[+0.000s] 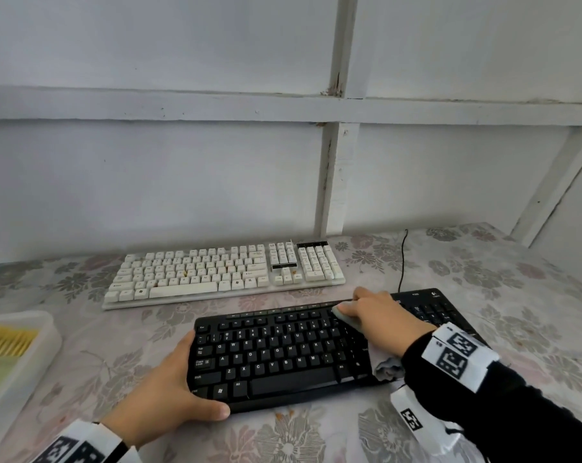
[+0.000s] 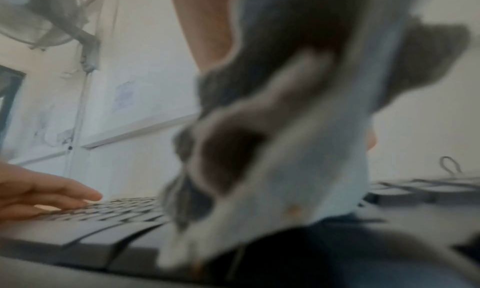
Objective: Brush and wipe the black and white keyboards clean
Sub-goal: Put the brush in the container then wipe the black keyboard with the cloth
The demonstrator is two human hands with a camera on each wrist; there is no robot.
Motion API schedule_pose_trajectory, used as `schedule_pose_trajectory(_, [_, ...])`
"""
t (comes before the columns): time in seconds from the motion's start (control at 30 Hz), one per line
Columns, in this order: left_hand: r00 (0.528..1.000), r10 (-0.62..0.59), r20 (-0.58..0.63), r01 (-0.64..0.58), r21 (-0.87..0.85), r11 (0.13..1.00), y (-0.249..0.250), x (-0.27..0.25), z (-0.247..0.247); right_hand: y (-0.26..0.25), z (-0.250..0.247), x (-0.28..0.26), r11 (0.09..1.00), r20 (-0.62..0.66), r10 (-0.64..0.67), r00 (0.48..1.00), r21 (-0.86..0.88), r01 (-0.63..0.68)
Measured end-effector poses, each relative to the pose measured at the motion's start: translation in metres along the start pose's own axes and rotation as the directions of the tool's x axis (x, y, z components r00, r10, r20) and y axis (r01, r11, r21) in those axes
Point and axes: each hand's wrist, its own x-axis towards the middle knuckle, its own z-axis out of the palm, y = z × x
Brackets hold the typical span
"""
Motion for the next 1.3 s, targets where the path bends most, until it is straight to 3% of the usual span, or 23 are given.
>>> schedule_pose_trajectory(0.13, [1.000, 0.024, -0.003, -0.024, 0.010, 1.000, 0.004, -0.001, 0.001, 0.024, -0.009, 0.001, 0.990, -0.014, 0.132, 0.991, -0.055, -0.133])
schedule_pose_trajectory(0.27, [1.000, 0.028, 0.012, -0.029, 0.004, 1.000, 0.007, -0.002, 0.001, 0.033, -0.019, -0.002, 0.993, -0.077, 0.107, 0.991, 0.066, -0.102])
schedule_pose_trajectory(0.4, [1.000, 0.017, 0.013, -0.017, 0.020, 1.000, 0.005, -0.001, 0.000, 0.044, -0.004, -0.009, 0.959, -0.042, 0.218, 0.975, 0.194, -0.206])
schedule_pose_trajectory(0.47, [1.000, 0.010, 0.018, -0.011, 0.032, 0.999, 0.004, 0.000, 0.000, 0.047, -0.002, -0.012, 0.938, -0.064, 0.240, 0.969, 0.271, -0.215])
schedule_pose_trajectory(0.6, [1.000, 0.011, 0.014, -0.012, 0.042, 0.999, 0.006, -0.002, 0.000, 0.049, -0.011, -0.020, 0.953, -0.058, 0.242, 0.969, 0.200, -0.226])
schedule_pose_trajectory(0.77, [1.000, 0.021, -0.001, -0.021, 0.056, 0.998, 0.007, -0.001, 0.002, 0.062, -0.004, -0.019, 0.896, -0.106, 0.287, 0.952, 0.382, -0.228])
schedule_pose_trajectory(0.9, [1.000, 0.016, -0.011, -0.015, 0.051, 0.999, 0.008, -0.001, 0.002, 0.064, -0.003, -0.019, 0.877, -0.107, 0.289, 0.951, 0.427, -0.218])
schedule_pose_trajectory(1.1, [1.000, 0.006, -0.007, -0.006, 0.046, 0.999, 0.007, -0.001, 0.001, 0.077, -0.007, -0.024, 0.948, -0.073, 0.257, 0.964, 0.213, -0.237])
schedule_pose_trajectory(1.3, [1.000, -0.025, -0.019, 0.025, 0.035, 0.999, 0.010, -0.001, 0.003, 0.120, -0.010, -0.036, 0.900, -0.119, 0.431, 0.895, 0.125, -0.417])
